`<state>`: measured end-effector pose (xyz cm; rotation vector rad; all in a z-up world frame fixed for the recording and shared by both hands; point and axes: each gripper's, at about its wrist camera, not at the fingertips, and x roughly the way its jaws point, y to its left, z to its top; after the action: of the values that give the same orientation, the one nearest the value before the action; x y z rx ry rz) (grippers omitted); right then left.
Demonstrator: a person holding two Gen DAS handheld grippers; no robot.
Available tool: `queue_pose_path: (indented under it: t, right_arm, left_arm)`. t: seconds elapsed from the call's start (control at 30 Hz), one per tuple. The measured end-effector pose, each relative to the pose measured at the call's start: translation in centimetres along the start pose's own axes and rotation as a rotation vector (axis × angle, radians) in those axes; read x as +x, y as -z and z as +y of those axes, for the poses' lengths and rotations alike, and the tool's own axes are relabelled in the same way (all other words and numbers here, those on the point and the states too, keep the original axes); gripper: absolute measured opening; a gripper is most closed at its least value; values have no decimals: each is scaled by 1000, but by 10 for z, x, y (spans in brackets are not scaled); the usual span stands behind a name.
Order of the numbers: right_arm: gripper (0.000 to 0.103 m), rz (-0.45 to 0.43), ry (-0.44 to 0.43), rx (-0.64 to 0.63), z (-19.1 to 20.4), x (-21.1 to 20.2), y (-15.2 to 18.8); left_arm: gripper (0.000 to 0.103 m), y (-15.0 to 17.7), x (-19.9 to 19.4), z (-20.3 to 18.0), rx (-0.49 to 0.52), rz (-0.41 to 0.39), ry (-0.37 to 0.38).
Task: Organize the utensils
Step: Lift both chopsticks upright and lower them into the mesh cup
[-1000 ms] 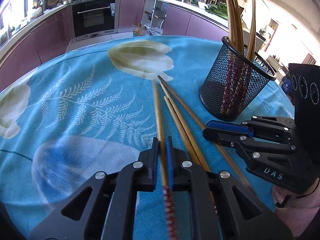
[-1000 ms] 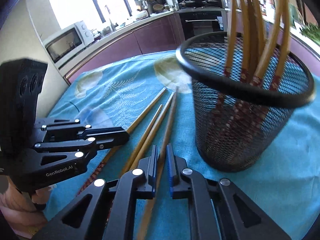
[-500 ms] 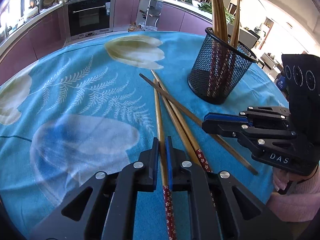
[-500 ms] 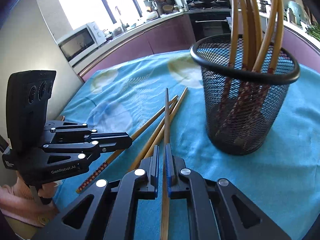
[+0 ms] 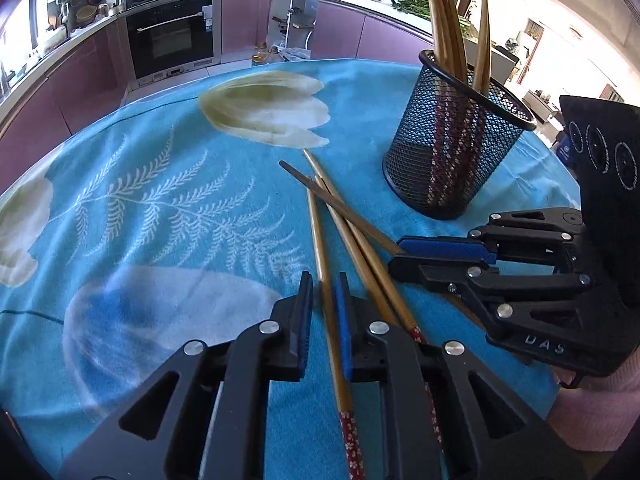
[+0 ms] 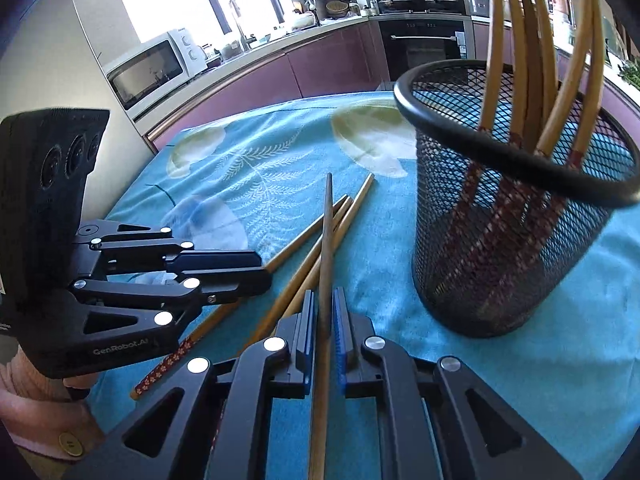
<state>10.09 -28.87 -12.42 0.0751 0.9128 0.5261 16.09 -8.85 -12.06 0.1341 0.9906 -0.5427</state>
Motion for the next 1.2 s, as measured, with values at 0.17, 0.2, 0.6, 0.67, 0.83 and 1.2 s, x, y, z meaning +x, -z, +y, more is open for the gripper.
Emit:
queue_pose_path:
  t: [0.17,0.2,0.6,0.67,0.83,1.2]
  right_arm:
    - [6,-30,-7,4,-2,-10,-1]
    - [6,-46,-13,7,-3,-16,-1]
    - [6,-223,-28,7,-9,-85,-6]
    - [6,-244,-26,8,-10,-93,-6]
    - [6,-298,-24,10,-12,-111,-9]
    - [6,-382,-37,-5,-20,-140,-22]
  left_arm:
    - [8,-2,-3,-4,-6,-10,-14]
    - [8,-1,-5,-3,-7,-17,-11]
    - [8,-16,-71,-8,11,-164,101]
    - [8,-17,-82,-10,18,-189,122]
    - [8,-21,-107,-13,39,-243,160]
    - [8,-38,-141,-13,38,-358,206]
